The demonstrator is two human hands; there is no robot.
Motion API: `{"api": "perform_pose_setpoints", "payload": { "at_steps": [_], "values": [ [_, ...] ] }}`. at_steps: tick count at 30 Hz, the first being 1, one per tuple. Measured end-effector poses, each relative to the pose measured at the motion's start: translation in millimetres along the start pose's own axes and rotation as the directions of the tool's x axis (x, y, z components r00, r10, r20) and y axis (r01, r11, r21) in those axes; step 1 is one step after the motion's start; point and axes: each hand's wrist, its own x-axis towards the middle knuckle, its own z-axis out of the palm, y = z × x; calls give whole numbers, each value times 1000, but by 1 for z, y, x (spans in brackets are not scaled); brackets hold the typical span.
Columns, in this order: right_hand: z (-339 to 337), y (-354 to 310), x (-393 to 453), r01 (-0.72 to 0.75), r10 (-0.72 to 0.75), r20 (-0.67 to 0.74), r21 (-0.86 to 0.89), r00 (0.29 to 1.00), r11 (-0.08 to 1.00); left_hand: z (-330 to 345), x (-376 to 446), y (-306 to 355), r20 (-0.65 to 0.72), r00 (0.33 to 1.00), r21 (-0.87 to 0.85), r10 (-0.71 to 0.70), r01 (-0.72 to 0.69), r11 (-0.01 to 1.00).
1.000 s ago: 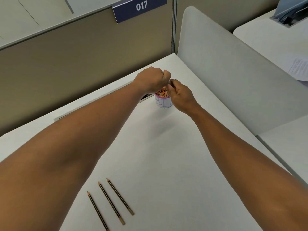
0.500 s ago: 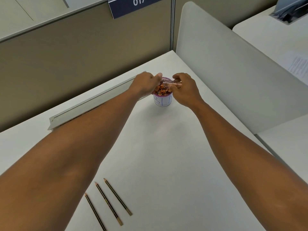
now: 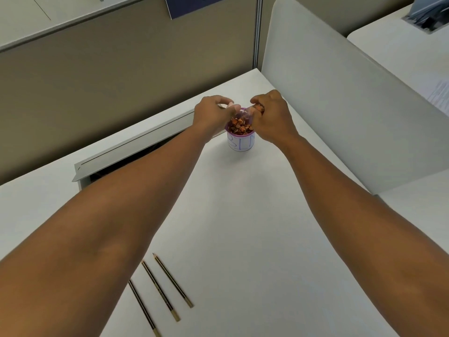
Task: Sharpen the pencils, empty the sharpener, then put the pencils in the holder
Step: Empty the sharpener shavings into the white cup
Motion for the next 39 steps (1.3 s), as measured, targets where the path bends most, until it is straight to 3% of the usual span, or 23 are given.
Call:
{"api": "perform_pose_setpoints", "payload": {
  "at_steps": [7,16,24,29,32,36,39],
  "values": [
    [0,-6,-2,-50,60,-73,139,996,989,4,-2,1,47,990,-281,-131,139,950],
    [6,-2,-12,51,-23,-150,181,988,982,8,-5,-3,72,978,-306,-196,209,929],
    [9,4,-13,17,37,-188,278,982,961,3,-6,1,148,950,-397,-275,312,863],
    [6,-8,-14,93,4,-290,322,957,942,2,-7,7,207,907,-503,-366,420,756],
    [9,-6,-14,51,22,-213,331,977,942,3,-9,8,222,917,-466,-332,399,790],
    [7,-6,-14,56,81,-345,371,935,927,-1,-10,5,231,931,-440,-284,360,823],
    [7,-11,-12,86,43,-331,364,943,928,-2,-9,4,233,932,-413,-277,352,840]
  ]
}}
